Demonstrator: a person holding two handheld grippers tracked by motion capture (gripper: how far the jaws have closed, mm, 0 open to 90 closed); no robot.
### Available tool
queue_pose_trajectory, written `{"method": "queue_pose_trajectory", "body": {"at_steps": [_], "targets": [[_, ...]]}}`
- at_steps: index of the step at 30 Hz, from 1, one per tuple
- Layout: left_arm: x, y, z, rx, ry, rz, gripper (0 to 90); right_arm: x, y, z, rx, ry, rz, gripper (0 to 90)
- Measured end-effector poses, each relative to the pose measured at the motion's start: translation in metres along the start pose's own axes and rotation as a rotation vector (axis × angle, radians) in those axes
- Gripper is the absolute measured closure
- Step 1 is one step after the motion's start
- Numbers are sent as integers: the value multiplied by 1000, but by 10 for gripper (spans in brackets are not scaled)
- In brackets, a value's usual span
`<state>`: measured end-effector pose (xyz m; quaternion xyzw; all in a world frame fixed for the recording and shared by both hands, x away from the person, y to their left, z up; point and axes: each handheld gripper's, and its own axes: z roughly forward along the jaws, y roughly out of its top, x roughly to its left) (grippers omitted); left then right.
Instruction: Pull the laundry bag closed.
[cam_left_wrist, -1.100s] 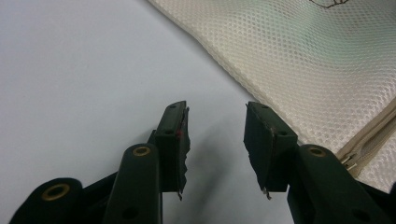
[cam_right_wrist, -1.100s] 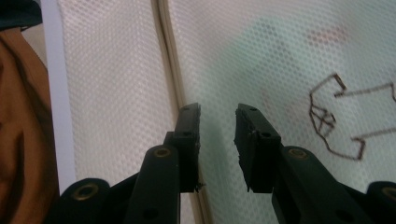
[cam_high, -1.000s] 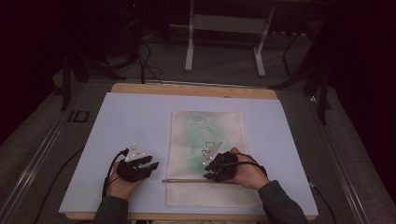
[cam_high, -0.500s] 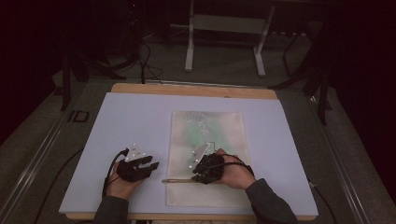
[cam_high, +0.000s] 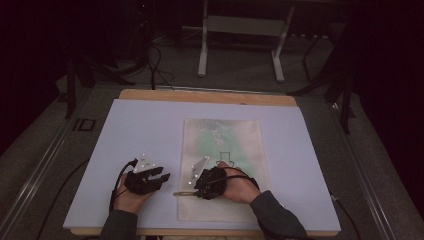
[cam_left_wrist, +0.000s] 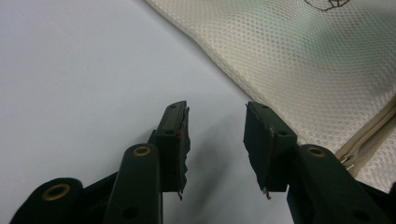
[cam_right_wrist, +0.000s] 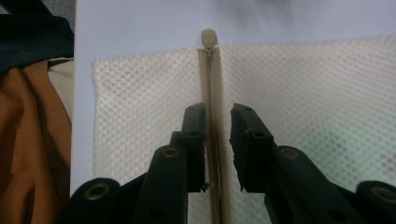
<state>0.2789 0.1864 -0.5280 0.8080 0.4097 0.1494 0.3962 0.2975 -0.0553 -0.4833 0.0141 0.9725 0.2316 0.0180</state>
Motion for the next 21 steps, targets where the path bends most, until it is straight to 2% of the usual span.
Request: {"method": "queue_pose_trajectory", "body": {"at_steps": [21], "targets": [[1,0,-1,-5,-3,-5,592,5,29,27,-14,20,-20,767]]}}
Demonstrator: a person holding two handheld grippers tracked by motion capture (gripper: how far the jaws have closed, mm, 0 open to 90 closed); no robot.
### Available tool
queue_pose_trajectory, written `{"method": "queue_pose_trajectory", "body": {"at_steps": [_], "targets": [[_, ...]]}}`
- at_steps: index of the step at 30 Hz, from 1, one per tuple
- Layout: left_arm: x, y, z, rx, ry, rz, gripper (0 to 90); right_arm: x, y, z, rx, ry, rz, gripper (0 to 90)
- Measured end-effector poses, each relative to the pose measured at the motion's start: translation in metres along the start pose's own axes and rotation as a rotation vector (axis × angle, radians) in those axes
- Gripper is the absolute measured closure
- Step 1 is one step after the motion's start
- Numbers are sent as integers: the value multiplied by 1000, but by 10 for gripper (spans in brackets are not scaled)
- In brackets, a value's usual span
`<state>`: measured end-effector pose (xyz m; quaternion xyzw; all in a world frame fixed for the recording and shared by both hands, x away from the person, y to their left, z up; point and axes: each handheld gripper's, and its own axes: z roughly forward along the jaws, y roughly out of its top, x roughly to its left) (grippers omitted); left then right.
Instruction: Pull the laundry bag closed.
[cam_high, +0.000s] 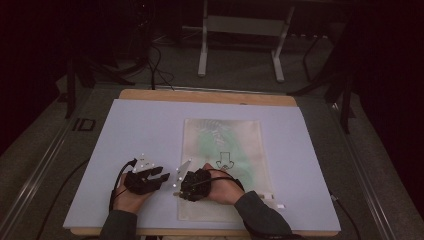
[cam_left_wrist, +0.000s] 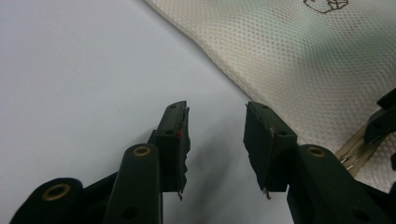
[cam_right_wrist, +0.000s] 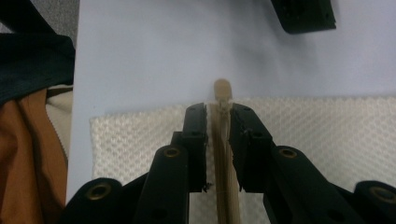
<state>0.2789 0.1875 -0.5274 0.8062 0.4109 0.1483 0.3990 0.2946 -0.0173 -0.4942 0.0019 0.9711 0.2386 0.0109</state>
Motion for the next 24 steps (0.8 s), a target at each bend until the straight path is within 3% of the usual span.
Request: {"method": "queue_pose_trajectory", "body": {"at_steps": [11,24], "targets": [[1,0,-1,-1,-1,-1,592,-1,13,10,-11,4,-2,768],[1,0,-1,-2,-2,-4,592,-2,23,27,41,-9,14,756]]}}
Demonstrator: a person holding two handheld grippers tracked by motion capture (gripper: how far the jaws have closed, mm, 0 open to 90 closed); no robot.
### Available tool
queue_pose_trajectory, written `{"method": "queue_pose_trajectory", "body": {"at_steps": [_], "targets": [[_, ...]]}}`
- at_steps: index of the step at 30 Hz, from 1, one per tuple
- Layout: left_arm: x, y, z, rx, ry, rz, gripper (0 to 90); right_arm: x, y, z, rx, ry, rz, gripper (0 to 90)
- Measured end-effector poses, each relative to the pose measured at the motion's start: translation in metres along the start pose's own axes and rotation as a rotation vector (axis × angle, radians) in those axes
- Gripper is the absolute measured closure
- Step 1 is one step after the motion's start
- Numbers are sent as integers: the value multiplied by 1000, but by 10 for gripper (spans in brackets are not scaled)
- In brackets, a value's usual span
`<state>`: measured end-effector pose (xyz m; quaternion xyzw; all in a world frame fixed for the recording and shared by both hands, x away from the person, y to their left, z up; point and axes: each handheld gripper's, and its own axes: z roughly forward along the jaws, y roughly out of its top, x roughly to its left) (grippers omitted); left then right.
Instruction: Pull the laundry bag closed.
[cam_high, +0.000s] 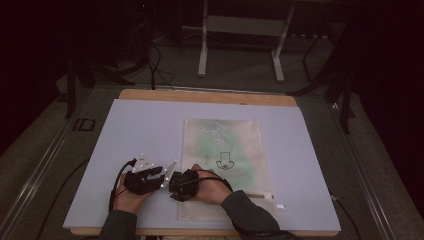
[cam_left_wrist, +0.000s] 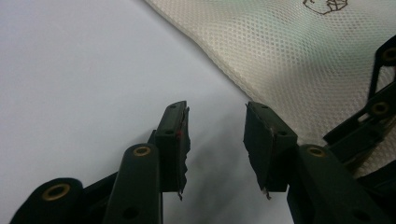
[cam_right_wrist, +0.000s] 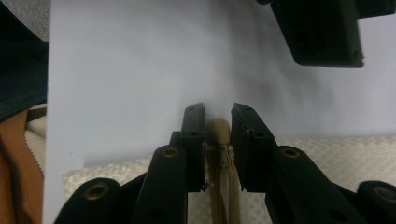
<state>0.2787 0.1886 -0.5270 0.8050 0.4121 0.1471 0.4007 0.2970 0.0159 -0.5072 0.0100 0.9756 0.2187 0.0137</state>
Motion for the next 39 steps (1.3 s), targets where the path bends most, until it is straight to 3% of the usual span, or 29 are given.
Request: {"method": "queue_pose_trajectory", "body": {"at_steps": [8,17,26,39], "targets": [[0,0,0,1,-2,3,592,-2,2,2,6,8,7,809],[0,0,0,1,-3,4,592,-3,1,-10,-54,9,14,810],[-1,0,1,1,-4,3,593,-2,-13,-24,-100,12,29,809],[-4,0,1,3,-43,6,636,-6,-30,-20,-32,37,75,775]]}}
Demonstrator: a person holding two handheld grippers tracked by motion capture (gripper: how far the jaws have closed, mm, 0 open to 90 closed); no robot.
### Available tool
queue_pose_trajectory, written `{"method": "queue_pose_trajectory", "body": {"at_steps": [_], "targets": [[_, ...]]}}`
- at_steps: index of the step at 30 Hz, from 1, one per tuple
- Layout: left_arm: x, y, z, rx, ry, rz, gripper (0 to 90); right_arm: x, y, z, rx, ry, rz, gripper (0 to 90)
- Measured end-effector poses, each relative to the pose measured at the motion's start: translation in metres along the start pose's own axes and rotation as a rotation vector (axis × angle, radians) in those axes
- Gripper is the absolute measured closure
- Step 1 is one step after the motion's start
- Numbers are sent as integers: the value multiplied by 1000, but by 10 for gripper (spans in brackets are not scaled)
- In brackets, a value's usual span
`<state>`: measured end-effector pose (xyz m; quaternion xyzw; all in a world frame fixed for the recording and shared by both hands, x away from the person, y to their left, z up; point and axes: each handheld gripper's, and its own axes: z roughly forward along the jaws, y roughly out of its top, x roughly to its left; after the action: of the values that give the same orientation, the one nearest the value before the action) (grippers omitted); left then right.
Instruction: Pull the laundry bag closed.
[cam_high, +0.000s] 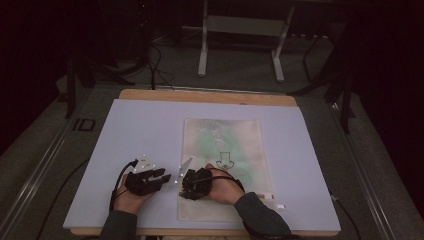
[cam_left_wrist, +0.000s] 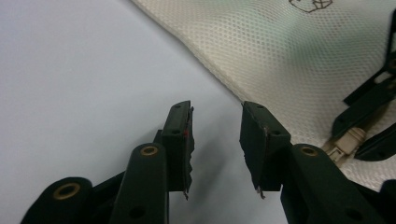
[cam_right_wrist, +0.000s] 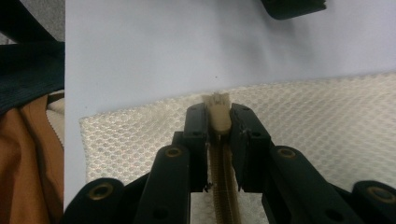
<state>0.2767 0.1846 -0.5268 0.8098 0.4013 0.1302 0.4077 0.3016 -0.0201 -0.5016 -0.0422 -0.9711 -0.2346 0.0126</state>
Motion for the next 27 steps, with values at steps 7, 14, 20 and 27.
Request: {"method": "queue_pose_trajectory", "body": {"at_steps": [7,14,20,27], "targets": [[-4,0,-1,-4,-53,24,704,-1,-1,6,10,3,3,812],[-17,1,5,22,-121,71,728,2,-3,6,7,-15,-10,816],[-22,3,10,37,-142,79,727,4,-3,7,12,-29,-20,816],[-29,5,18,69,-180,88,842,6,-4,7,7,-38,-21,816]]}}
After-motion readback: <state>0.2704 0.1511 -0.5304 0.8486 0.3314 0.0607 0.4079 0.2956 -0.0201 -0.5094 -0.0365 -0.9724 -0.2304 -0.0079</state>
